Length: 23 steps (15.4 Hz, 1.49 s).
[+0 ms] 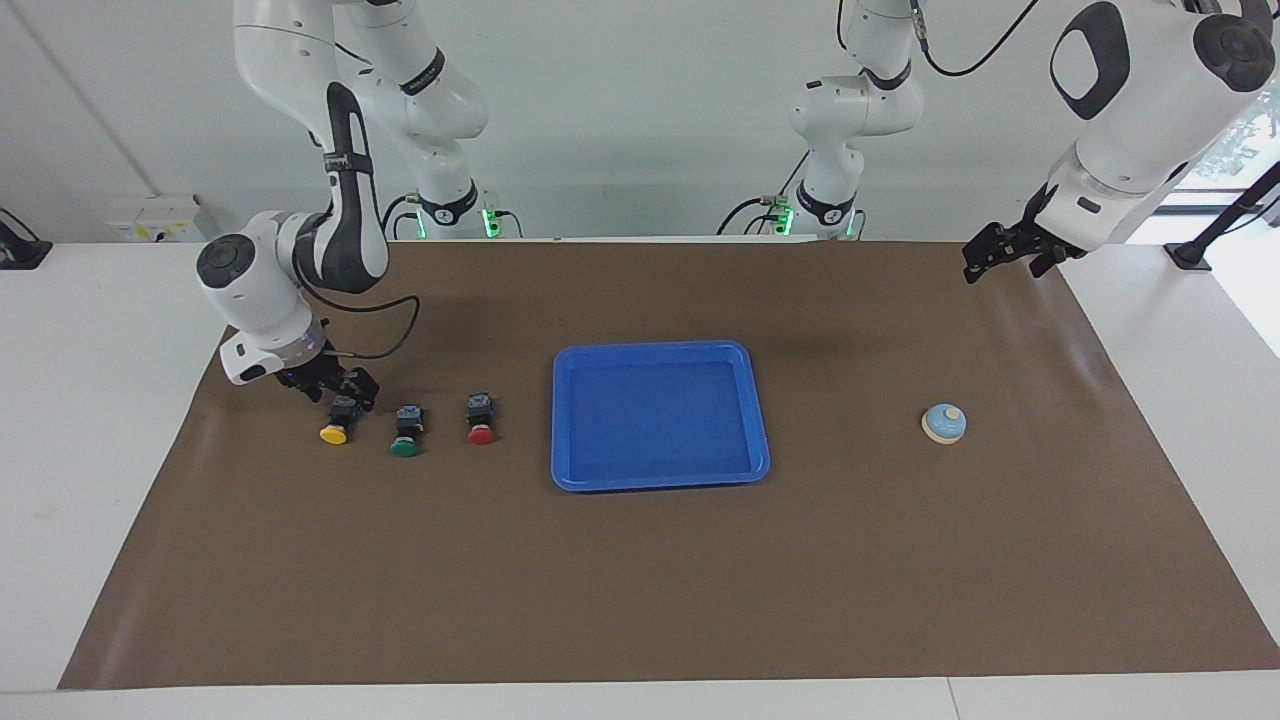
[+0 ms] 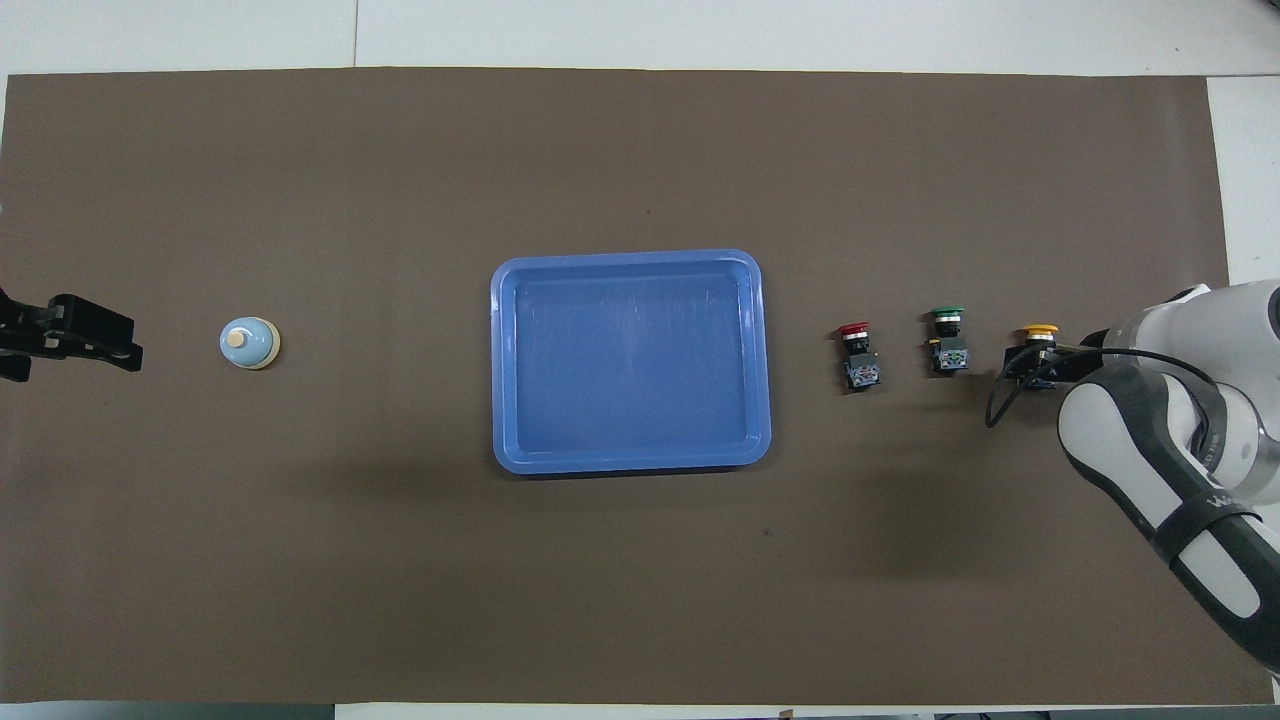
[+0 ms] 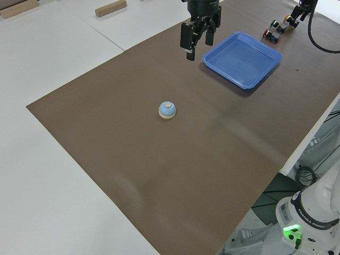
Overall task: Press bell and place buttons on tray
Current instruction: 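Carry the yellow button into the blue tray and release it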
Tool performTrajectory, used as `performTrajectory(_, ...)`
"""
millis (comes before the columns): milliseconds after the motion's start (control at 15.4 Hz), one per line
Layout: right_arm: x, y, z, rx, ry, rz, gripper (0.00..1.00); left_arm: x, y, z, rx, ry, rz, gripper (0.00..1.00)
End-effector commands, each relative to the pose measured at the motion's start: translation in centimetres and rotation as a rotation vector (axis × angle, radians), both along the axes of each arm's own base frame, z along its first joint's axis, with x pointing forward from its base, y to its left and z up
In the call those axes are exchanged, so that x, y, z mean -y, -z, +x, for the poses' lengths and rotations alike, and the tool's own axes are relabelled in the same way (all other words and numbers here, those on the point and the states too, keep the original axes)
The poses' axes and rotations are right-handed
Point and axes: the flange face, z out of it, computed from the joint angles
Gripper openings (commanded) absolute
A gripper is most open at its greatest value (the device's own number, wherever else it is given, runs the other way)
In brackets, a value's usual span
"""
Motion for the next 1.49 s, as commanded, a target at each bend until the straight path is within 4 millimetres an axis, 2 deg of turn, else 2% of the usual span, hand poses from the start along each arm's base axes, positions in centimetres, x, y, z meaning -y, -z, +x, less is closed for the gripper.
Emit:
performTrajectory(0,0.3,0.7,-0.1,0.006,-0.021,0.004,0.86,-0.1,-0.3,-0.5,0.011,-0.006,0.009,1.0)
performTrajectory(130,0.3,0.7,-0.1,0.005,-0.022,0.004,0.62,-0.1,-0.3,-0.5,0.011,-0.006,0.009,1.0)
performTrajectory(260,0.3,0.7,-0.1,0.003,-0.025,0.004,0.3,0.0,-0.3,-0.5,0.011,-0.004,0.008,1.0)
performTrajectory(389,0.3,0.6,0.0,0.0,-0.073,0.007,0.06,-0.1,-0.3,-0.5,0.011,-0.006,0.008,1.0)
performTrajectory(454,0.4,0.2,0.3,0.006,-0.082,0.006,0.0,-0.1,-0.3,-0.5,0.011,-0.006,0.008,1.0)
performTrajectory(584,-0.5,-2.2,1.7,0.01,-0.104,0.005,0.0,-0.1,-0.3,-0.5,0.011,-0.006,0.009,1.0)
performTrajectory(649,-1.7,-4.1,3.1,0.013,-0.132,0.005,0.0,-0.1,-0.3,-0.5,0.011,-0.006,0.008,1.0)
performTrajectory(779,-6.2,-7.6,5.4,0.005,-0.205,0.008,0.0,-0.1,-0.3,-0.5,0.011,-0.006,0.009,1.0)
performTrajectory(843,-8.6,-8.6,6.1,0.007,-0.237,0.007,0.0,-0.1,-0.3,-0.5,0.011,-0.006,0.009,1.0)
performTrajectory(973,-15.4,-9.0,6.2,0.018,-0.239,0.005,0.0,0.0,-0.3,-0.5,0.011,-0.004,0.009,1.0)
performTrajectory(1038,-19.9,-9.0,5.6,0.019,-0.233,0.004,0.0,0.0,-0.3,-0.5,0.011,-0.004,0.009,1.0)
performTrajectory(1168,-27.3,-9.1,3.8,0.018,-0.231,0.001,0.0,0.0,-0.3,-0.5,0.011,-0.004,0.009,1.0)
performTrajectory(1298,-32.3,-8.5,2.3,0.022,-0.213,0.005,0.0,-0.1,-0.3,-0.5,0.011,-0.006,0.008,1.0)
performTrajectory(1427,-37.8,-6.5,0.4,0.014,-0.165,0.014,0.0,0.0,-0.3,-0.5,0.011,-0.004,0.009,1.0)
